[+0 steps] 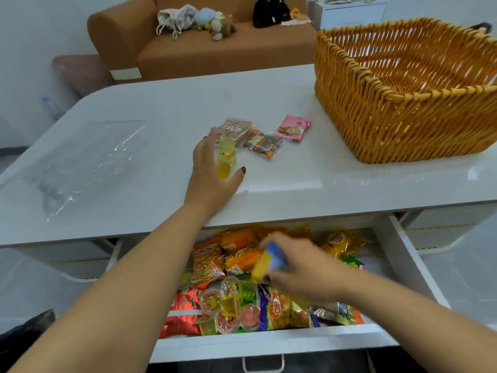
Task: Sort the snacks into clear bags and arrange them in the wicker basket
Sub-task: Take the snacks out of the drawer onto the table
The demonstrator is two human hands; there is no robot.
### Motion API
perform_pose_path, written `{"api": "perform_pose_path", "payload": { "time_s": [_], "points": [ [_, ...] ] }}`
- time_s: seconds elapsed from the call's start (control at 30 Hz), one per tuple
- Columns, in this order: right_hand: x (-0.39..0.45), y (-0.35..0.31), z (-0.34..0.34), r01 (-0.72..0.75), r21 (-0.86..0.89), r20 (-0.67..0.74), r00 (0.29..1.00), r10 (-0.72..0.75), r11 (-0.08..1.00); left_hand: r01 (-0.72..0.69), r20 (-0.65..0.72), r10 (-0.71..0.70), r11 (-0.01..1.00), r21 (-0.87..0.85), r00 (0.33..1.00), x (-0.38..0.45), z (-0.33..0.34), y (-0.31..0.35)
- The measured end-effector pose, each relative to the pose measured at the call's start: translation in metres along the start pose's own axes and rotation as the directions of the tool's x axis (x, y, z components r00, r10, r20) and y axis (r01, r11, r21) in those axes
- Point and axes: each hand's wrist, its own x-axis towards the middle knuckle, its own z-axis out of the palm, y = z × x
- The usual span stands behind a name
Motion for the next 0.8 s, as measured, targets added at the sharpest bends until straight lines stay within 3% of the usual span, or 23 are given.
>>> {"api": "perform_pose_path", "payload": {
  "time_s": [0.1,0.2,0.27,0.33,0.47,0.63,0.73,0.8],
  "points": [
    [0.012,-0.014,-0.041,0.121,0.286,-0.37,0.929,-0.007,0.951,0.156,-0.037,-0.157,0.987,-0.036,0.987,-0.016,-0.015,-0.011],
    [0.052,-0.003,-0.073,0.112,0.456,-0.621,0.751,0.226,0.883,0.21,-0.083,-0.204,0.975,0.07,0.975,-0.025,-0.019,-0.015],
    [0.083,0.01,-0.086,0.061,0.435,-0.645,0.718,0.263,0.899,0.167,-0.09,-0.153,0.97,0.177,0.984,-0.024,-0.016,-0.013],
    [0.108,0.021,-0.091,0.029,0.282,-0.67,0.722,0.175,0.959,0.135,-0.07,-0.121,0.957,0.257,0.99,-0.02,-0.012,-0.009],
    [0.147,0.029,-0.09,0.024,0.124,-0.776,0.626,0.082,0.992,0.058,0.077,-0.083,0.955,0.289,0.994,-0.013,-0.011,-0.007],
    [0.181,0.033,-0.09,-0.317,-0.229,-0.783,0.622,0.02,0.92,-0.133,0.335,-0.009,0.907,0.399,0.942,0.01,0.001,-0.002],
    [0.191,0.036,-0.097,-0.476,-0.147,-0.757,0.618,0.211,0.867,-0.188,0.442,-0.01,0.896,0.402,0.897,0.026,0.01,0.001],
    [0.193,0.037,-0.1,-0.485,-0.099,-0.756,0.605,0.251,0.869,-0.153,0.437,-0.026,0.917,0.368,0.899,0.03,0.012,-0.002]
  ]
}}
